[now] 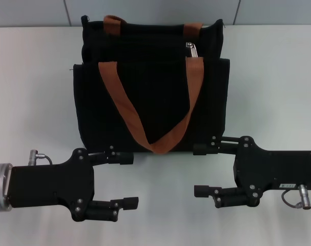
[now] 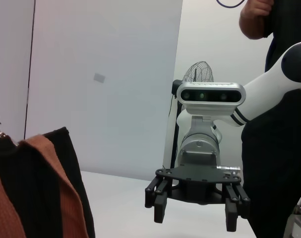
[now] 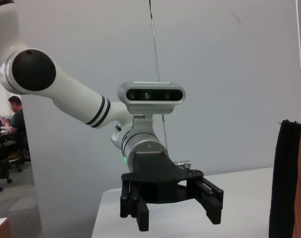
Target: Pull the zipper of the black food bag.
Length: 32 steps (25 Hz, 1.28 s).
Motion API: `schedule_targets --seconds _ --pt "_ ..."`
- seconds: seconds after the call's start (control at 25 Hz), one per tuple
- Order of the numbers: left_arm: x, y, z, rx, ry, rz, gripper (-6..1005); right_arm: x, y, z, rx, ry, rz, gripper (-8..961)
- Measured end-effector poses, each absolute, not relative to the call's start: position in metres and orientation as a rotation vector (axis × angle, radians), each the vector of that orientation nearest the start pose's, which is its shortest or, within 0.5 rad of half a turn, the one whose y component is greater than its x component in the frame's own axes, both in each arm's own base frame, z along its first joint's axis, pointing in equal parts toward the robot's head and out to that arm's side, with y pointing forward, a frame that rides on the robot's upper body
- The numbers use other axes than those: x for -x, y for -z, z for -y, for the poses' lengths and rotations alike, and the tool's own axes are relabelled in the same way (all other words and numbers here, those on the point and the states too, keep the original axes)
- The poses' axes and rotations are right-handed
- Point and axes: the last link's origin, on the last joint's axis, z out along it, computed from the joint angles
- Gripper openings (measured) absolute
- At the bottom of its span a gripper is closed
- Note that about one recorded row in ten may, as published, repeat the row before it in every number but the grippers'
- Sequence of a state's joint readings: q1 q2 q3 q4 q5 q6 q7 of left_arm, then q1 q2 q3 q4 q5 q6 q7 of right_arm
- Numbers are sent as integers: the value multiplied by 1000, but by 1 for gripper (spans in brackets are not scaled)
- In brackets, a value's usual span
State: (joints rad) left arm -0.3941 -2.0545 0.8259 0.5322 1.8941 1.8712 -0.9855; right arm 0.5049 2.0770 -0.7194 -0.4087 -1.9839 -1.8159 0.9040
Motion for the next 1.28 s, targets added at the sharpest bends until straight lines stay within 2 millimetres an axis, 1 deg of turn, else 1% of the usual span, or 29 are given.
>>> schedule_targets --seconds 1.28 --pt "273 11 -241 2925 1018 233 815 -246 34 -268 2926 -1056 -127 762"
